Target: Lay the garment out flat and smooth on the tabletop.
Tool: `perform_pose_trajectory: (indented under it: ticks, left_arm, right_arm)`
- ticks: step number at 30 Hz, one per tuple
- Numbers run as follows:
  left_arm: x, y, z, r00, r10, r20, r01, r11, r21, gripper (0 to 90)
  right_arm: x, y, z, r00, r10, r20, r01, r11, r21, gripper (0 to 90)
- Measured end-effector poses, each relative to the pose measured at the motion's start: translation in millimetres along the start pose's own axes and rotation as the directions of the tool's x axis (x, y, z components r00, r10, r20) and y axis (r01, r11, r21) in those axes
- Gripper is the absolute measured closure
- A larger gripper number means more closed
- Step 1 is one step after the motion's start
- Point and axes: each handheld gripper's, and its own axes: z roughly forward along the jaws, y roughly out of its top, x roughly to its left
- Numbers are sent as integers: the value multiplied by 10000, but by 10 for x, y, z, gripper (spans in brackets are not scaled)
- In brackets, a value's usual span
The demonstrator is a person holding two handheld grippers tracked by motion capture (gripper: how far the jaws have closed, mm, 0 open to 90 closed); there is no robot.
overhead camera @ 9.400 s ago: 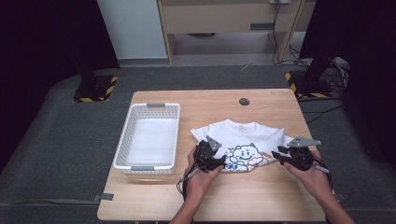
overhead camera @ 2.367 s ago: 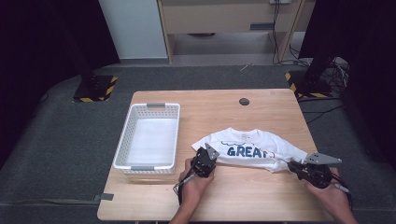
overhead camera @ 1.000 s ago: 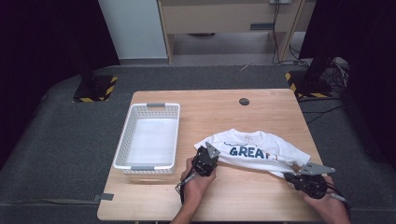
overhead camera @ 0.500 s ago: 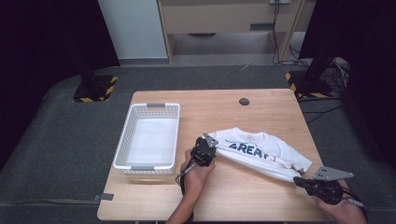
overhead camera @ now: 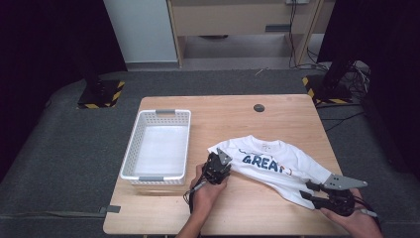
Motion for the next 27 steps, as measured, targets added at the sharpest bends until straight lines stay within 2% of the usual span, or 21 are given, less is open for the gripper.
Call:
perform_pose_trajectory:
  ticks: [3,6,9,13,17,23,26,27]
  left_arm:
    - [-32,-43,-6,9997,227,-22,-227,9997,60,789]
    - [-58,-93,2,9992,388,15,-388,9991,185,828]
    - [-81,-127,12,9988,479,93,-481,9986,233,856]
    - [-108,-150,33,9978,661,91,-664,9974,286,867]
    - [-113,-170,42,9976,685,127,-688,9973,270,869]
    - [-78,-171,25,9975,677,213,-680,9975,164,873]
    - [-37,-175,23,9983,558,193,-560,9984,124,874]
    - [-24,-177,26,9985,512,179,-514,9986,103,875]
  right_arm:
    - [-12,110,36,9995,15,303,-7,9996,-271,523]
    - [-88,189,122,9965,321,777,-280,9982,-532,517]
    - [-222,213,271,9856,952,1397,-901,9950,-424,515]
    - [-382,200,504,9669,1507,2060,-1540,9881,0,495]
    - [-496,212,699,9545,1854,2334,-1957,9804,215,499]
    - [-630,278,855,9405,2249,2547,-2411,9699,339,516]
    - [-722,272,896,9308,2772,2384,-2878,9576,102,516]
    - [-751,274,903,9251,3005,2321,-3102,9507,54,516]
